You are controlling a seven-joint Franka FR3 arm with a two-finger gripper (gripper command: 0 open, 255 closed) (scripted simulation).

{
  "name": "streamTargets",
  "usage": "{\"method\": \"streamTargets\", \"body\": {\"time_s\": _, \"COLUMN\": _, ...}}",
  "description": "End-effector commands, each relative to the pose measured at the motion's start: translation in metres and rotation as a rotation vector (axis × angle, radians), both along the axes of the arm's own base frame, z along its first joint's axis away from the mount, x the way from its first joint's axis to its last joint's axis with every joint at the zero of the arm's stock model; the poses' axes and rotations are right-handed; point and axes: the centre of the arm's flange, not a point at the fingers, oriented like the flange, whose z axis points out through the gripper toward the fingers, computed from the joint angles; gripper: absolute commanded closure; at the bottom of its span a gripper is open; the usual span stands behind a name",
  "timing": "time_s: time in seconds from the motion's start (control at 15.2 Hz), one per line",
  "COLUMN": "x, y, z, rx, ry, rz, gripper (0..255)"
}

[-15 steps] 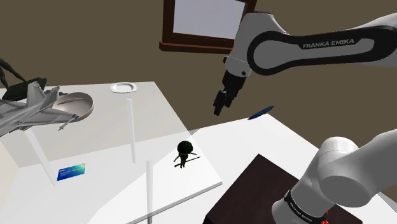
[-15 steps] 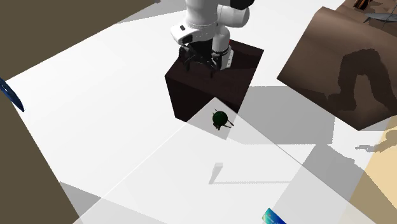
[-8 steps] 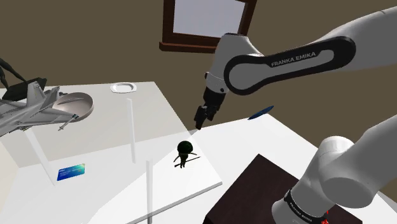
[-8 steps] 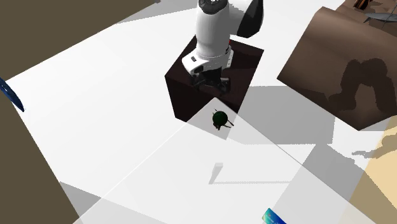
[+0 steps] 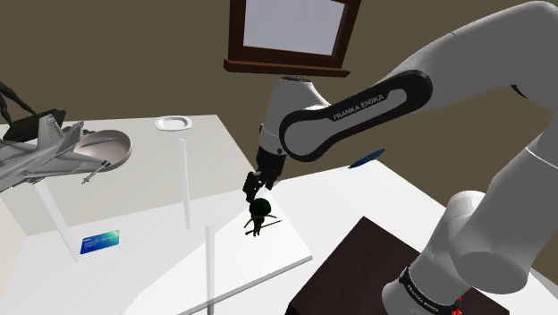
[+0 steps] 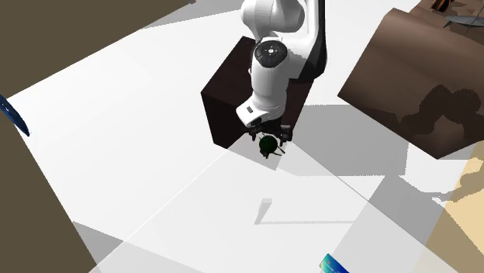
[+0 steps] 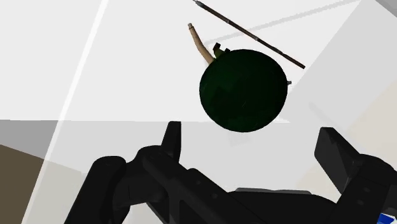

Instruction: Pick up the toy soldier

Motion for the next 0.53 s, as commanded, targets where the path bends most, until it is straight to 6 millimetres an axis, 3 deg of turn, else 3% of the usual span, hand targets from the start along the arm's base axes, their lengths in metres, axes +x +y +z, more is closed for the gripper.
{"method": "streamTargets", "body": {"time_s": 0.0, "x": 0.003, "y": 0.004, "z": -0.012, "rx": 0.005, "ry": 0.000, "rz": 0.001, "gripper": 0}}
{"method": "streamTargets", "body": {"time_s": 0.46, "x": 0.003, "y": 0.004, "z": -0.047, "rx": 0.005, "ry": 0.000, "rz": 0.001, "gripper": 0}}
